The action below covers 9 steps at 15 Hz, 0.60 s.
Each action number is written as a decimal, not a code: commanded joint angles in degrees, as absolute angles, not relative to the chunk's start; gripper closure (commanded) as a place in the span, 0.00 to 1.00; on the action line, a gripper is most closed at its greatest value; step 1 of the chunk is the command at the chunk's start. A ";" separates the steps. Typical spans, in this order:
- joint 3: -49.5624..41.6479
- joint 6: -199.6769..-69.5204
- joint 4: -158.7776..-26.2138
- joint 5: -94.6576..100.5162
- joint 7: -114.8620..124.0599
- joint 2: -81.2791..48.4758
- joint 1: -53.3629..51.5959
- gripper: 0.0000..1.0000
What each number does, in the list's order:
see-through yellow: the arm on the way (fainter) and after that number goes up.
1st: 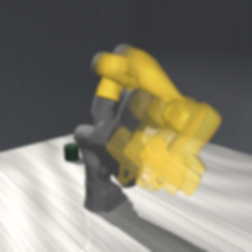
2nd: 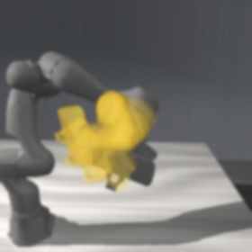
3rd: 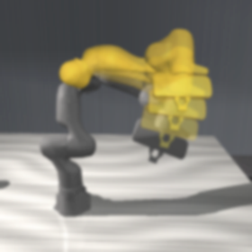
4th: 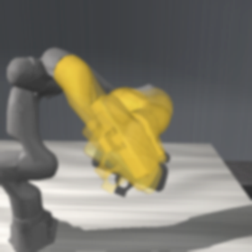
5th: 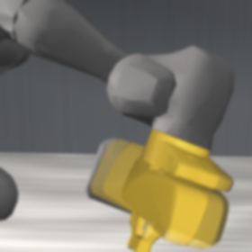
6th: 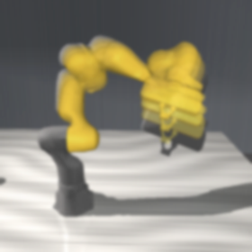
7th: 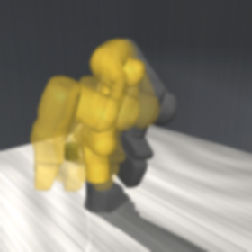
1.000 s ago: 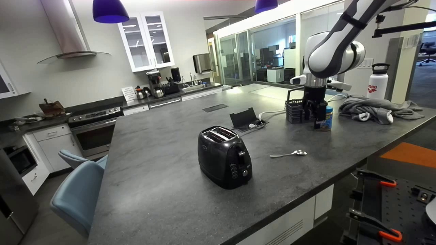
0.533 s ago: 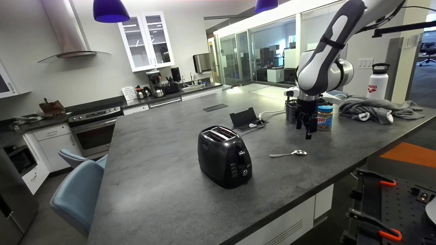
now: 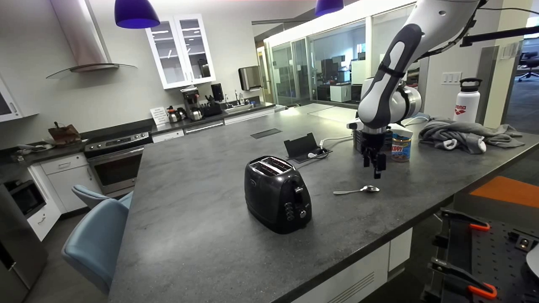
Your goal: Pick up the spoon and place it in the utensil holder
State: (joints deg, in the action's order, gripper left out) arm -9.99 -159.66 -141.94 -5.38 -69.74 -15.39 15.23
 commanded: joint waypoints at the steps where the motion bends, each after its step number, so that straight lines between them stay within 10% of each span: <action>1: -7.12 -159.62 -139.62 -4.16 -70.32 -18.83 17.93 0.00; 9: -7.27 -164.25 -139.81 1.40 -66.61 -22.87 17.37 0.00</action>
